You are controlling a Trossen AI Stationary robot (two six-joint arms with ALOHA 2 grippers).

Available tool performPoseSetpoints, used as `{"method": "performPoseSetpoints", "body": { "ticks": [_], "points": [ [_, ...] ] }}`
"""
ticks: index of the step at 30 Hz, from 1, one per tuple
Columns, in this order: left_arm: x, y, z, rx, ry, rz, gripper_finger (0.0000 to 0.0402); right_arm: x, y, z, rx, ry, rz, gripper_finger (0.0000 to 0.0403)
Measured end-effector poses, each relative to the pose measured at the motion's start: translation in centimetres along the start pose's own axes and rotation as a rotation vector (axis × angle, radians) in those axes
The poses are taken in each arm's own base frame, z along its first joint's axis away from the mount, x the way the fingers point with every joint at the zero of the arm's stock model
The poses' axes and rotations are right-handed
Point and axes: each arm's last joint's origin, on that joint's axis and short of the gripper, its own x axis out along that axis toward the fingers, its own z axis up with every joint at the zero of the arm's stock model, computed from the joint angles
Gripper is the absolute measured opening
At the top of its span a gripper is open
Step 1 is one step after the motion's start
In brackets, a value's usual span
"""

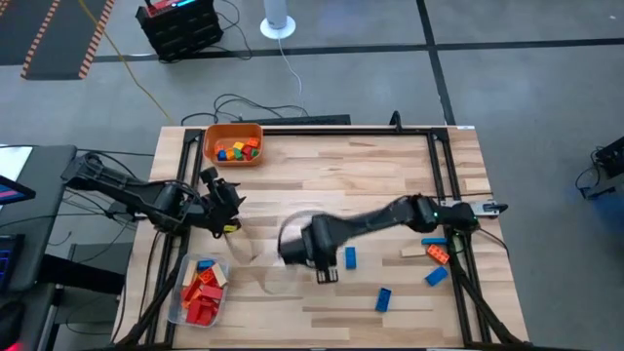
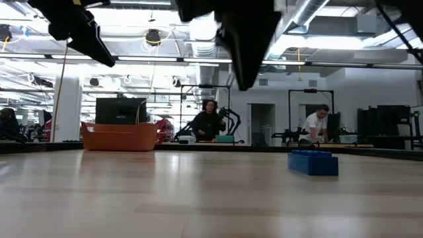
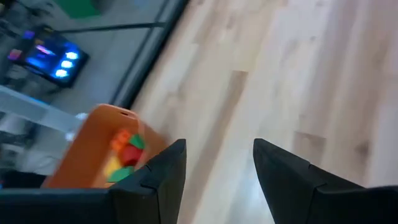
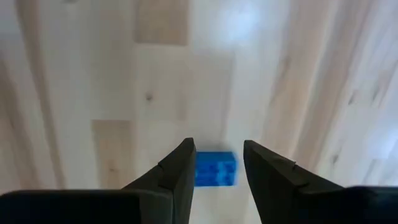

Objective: Sort blocks by size
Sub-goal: Put the large brown block into the transparent bin

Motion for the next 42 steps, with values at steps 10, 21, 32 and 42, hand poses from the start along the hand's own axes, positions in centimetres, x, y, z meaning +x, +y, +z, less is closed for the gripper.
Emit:
{"method": "performPoseSetpoints", "body": {
  "ticks": [10,21,32,42],
  "points": [
    [-1.2,-1.4,-0.5,0.036,0.007,-0.174,0.018,-0.5,4.4,-1.4,0.11,-0.046,-0.161,0.0175],
    [-2.3,-1.4,-2.1,0.189,0.072,-0.188,0.018,0.9,4.6,-1.5,0.178,-0.022,-0.144,0.0157],
    [-3.3,0.0,-2.5,0.181,0.036,-0.215,0.018,-12.4,0.2,-6.7,0.267,-0.396,-0.077,0.0125],
    [-3.4,0.2,-2.5,0.12,0.034,-0.222,0.018,-11.1,-3.7,-12.5,0.322,-0.414,-0.197,0.0122]
  ]
}}
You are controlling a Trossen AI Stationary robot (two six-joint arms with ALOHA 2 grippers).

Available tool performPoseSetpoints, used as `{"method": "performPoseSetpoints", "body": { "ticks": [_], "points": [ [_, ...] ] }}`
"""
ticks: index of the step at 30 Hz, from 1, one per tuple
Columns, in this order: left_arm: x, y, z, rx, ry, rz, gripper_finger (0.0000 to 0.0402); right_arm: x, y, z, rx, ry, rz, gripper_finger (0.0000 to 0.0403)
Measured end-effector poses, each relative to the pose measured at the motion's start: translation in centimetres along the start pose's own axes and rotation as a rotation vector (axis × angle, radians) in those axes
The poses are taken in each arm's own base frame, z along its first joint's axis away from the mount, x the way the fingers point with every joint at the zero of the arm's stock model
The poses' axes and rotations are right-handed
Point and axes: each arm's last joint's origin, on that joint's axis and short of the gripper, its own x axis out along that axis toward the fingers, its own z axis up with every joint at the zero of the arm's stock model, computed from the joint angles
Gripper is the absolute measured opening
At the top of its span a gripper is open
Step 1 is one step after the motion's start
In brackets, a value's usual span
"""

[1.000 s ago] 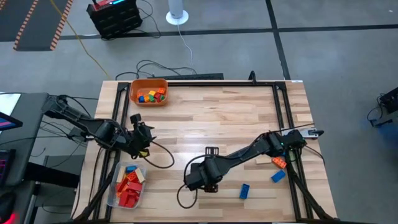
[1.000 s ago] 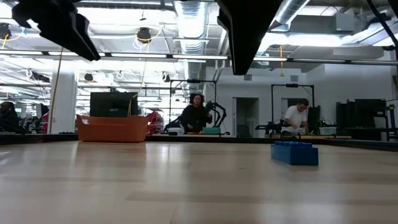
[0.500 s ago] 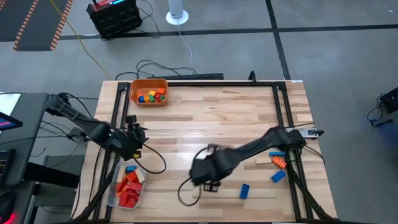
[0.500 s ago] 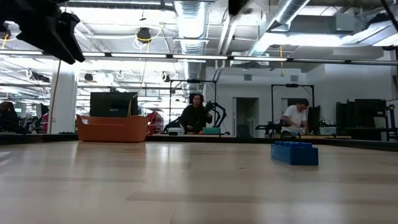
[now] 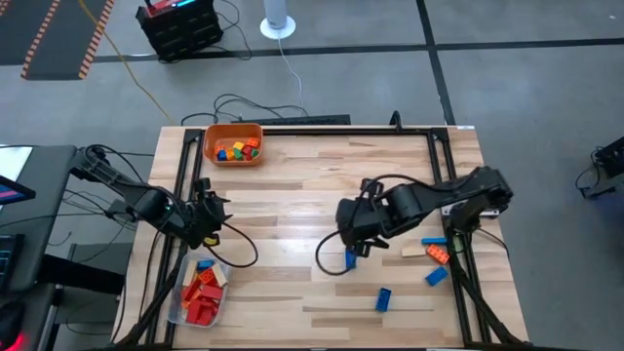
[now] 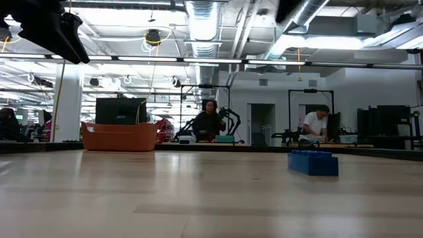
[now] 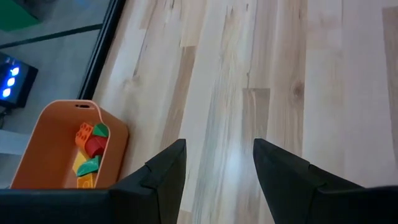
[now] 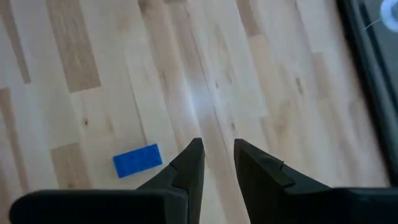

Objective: Sort blocks by size
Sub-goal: Put the large brown block into the transparent bin

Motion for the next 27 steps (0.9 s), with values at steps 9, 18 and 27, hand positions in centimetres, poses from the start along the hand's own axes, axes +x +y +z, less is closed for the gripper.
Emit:
{"method": "performPoseSetpoints", "body": {
  "ticks": [9,18,27],
  "points": [
    [0.0,0.0,0.0,-0.004,0.001,-0.002,0.018,5.4,-1.5,-7.8,0.232,0.042,0.099,0.0123],
    [0.0,0.0,0.0,-0.014,0.001,-0.003,0.018,8.8,0.6,-12.9,0.249,0.41,0.124,0.0142],
    [0.0,0.0,0.1,-0.037,-0.006,-0.006,0.018,11.5,3.0,-15.2,0.073,0.624,-0.03,0.0254]
  ]
}}
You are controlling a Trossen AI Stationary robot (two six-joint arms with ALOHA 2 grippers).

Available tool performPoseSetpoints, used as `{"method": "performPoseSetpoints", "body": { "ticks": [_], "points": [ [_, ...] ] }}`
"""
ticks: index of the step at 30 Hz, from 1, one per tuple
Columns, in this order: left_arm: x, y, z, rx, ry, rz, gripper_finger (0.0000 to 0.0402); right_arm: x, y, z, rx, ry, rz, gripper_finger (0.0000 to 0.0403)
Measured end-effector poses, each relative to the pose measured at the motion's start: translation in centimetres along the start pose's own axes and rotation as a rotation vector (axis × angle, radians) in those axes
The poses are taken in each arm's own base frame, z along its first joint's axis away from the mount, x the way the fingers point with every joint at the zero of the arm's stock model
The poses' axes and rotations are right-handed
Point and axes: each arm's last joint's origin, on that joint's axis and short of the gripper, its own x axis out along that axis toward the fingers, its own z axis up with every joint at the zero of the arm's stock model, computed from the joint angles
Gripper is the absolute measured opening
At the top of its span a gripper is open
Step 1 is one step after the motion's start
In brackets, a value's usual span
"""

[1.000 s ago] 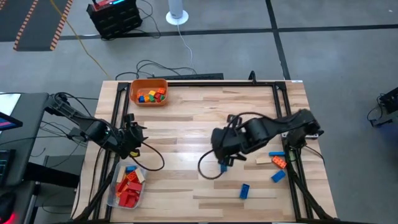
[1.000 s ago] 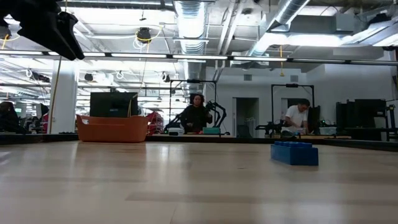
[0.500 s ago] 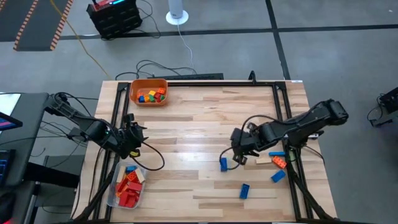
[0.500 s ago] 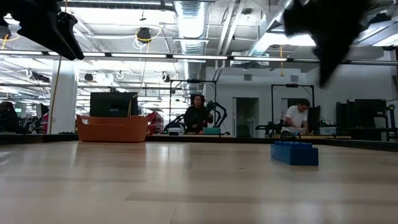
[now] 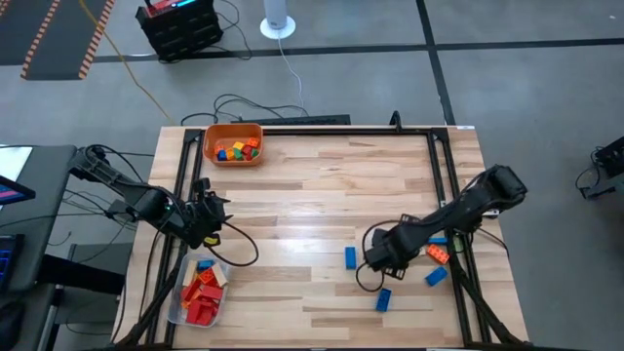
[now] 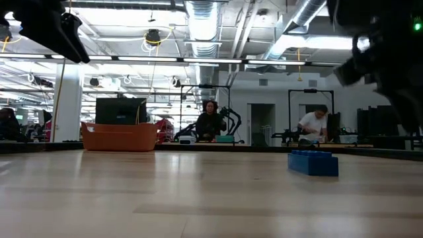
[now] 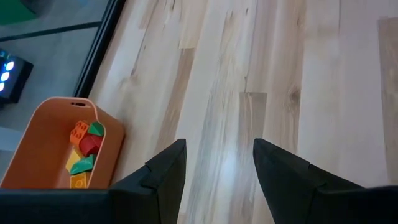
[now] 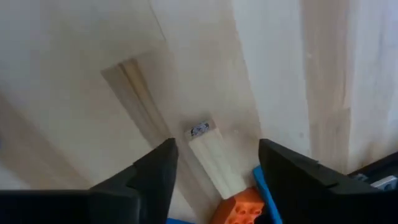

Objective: Sort blocks by size
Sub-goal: Put the large brown block into the transparent bin

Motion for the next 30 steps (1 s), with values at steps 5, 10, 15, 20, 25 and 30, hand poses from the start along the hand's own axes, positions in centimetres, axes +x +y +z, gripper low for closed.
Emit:
{"method": "performPoseSetpoints", "body": {
  "ticks": [5,10,15,20,25,30],
  "points": [
    [0.0,0.0,0.0,-0.004,-0.004,-0.003,0.018,1.8,0.9,0.0,-0.1,0.107,-0.079,0.027],
    [0.0,-0.1,0.0,-0.009,0.014,-0.03,0.018,2.2,1.0,-0.1,-0.123,0.105,-0.036,0.0256],
    [0.0,-0.1,-0.1,-0.013,0.021,-0.038,0.018,4.3,-0.3,-1.7,-0.07,0.107,0.058,0.0239],
    [0.0,-0.1,-0.1,-0.009,0.021,-0.038,0.018,5.4,-1.1,-2.7,-0.052,0.091,0.073,0.0223],
    [0.0,-0.1,-0.2,-0.002,0.031,-0.036,0.018,5.7,-1.1,-2.7,-0.085,0.056,0.116,0.019],
    [0.0,0.0,-0.2,0.004,0.036,-0.033,0.018,5.8,-1.0,-2.3,-0.092,0.037,0.151,0.0131]
  ]
}}
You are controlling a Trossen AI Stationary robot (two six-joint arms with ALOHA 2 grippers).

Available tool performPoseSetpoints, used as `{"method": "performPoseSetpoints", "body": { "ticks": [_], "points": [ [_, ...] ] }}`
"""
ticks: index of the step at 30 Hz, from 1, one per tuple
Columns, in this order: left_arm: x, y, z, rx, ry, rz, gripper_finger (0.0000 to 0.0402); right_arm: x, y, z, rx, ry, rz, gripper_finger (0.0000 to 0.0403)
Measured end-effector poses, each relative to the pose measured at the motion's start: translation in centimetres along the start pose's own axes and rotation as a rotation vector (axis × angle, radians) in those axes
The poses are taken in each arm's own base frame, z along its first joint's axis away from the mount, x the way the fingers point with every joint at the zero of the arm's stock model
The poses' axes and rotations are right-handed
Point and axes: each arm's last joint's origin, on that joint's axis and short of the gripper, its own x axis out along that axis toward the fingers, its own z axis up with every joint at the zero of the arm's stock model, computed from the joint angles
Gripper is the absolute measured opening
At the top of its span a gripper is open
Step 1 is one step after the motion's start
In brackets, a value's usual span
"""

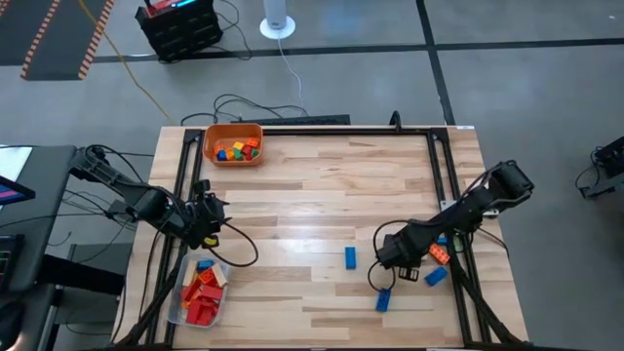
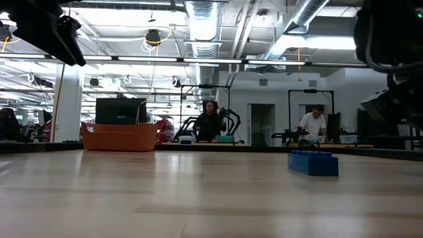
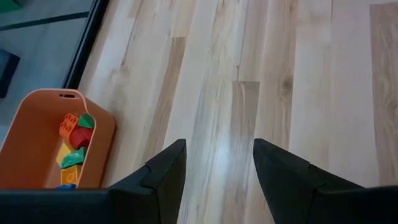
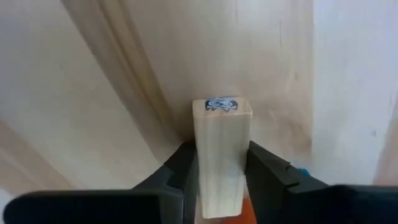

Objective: Sort blocks by size
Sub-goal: Put the large brown block into the transparent bin

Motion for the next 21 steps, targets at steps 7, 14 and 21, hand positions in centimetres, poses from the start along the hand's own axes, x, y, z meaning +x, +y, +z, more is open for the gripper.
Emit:
{"method": "performPoseSetpoints", "body": {
  "ticks": [7,14,21],
  "points": [
    [-0.1,-0.2,0.1,0.102,-0.017,-0.017,0.018,-1.8,0.8,1.9,0.039,-0.138,0.065,0.0127],
    [-0.6,-1.2,1.1,0.144,-0.134,-0.081,0.018,-6.8,1.6,3.9,0.083,-0.484,0.068,0.0137],
    [-0.9,-1.7,2.0,0.184,-0.231,-0.115,0.018,-11.2,2.4,7.3,0.136,-0.963,0.118,0.0135]
  ]
}}
